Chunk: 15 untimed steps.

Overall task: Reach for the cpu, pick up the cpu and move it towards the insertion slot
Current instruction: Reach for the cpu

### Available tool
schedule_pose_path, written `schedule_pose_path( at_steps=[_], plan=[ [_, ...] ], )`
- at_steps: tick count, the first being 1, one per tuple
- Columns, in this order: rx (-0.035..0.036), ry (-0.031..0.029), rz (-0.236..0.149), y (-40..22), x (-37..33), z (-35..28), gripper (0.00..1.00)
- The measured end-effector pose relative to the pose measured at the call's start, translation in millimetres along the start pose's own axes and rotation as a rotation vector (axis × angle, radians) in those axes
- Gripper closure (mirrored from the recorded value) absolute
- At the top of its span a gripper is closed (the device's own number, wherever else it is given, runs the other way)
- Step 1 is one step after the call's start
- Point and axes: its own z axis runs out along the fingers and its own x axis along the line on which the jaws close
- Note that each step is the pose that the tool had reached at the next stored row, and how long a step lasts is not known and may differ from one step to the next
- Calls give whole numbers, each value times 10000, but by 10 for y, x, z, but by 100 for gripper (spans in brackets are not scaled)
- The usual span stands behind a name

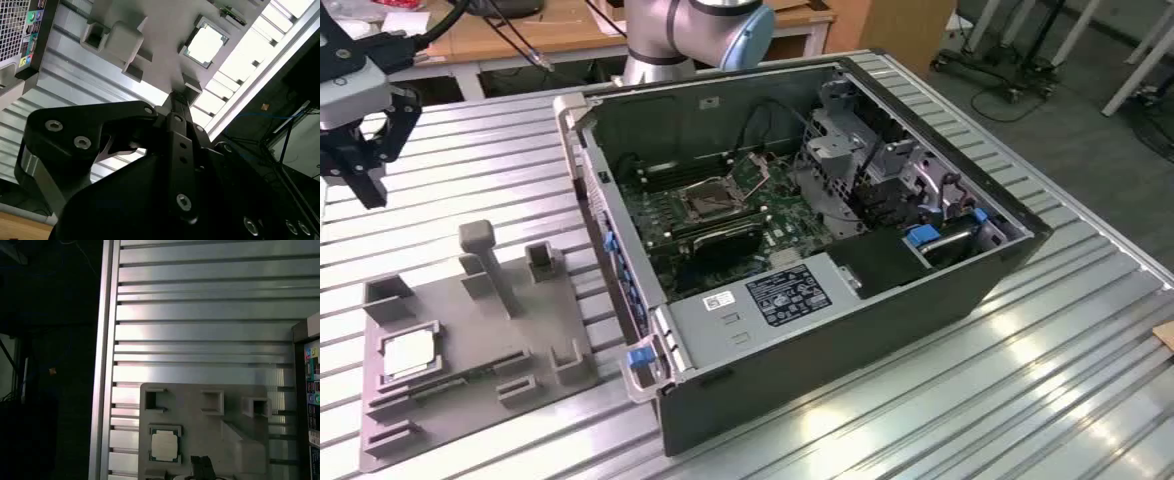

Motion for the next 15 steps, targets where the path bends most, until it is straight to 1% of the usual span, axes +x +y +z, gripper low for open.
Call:
schedule_pose_path(
  at_steps=[5,15],
  plan=[
    [1,1,0,0,1,-1,89],
    [1,1,1,0,28,14,89]
  ],
)
